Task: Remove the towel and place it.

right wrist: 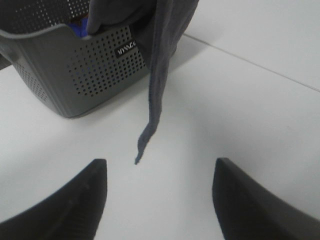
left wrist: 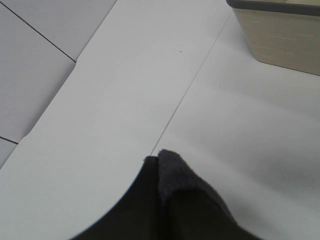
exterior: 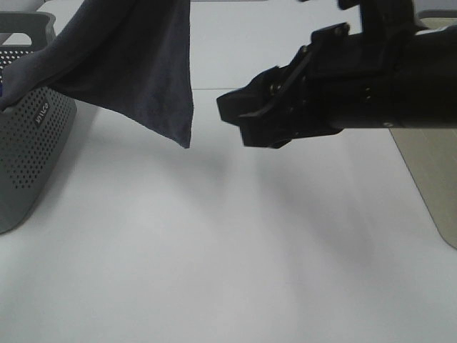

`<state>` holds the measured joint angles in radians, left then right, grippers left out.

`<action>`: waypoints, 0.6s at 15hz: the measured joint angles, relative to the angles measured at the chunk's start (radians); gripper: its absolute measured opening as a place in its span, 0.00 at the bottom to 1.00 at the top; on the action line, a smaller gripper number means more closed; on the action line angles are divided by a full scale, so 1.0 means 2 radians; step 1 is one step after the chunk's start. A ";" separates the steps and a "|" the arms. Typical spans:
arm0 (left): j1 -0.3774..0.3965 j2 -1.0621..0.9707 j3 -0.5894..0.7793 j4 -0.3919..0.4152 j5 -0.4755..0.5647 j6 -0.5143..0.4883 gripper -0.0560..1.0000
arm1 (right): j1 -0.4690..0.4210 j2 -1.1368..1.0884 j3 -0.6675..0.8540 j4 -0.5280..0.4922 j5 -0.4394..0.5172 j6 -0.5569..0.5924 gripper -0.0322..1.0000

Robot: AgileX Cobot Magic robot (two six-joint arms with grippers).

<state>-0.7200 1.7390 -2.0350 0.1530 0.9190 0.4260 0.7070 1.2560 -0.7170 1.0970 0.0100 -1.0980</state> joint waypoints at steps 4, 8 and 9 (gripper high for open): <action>0.000 0.000 0.000 -0.046 -0.004 -0.002 0.05 | 0.015 0.062 -0.034 0.001 -0.012 0.000 0.63; 0.000 0.000 0.000 -0.076 -0.029 -0.002 0.05 | 0.015 0.097 -0.067 -0.001 0.001 0.000 0.63; 0.000 0.000 0.000 -0.080 -0.029 -0.002 0.05 | 0.015 0.109 -0.069 -0.001 0.001 0.000 0.63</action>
<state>-0.7200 1.7390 -2.0350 -0.0070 0.8610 0.4220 0.7370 1.4730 -0.8550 1.0960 0.0120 -1.0980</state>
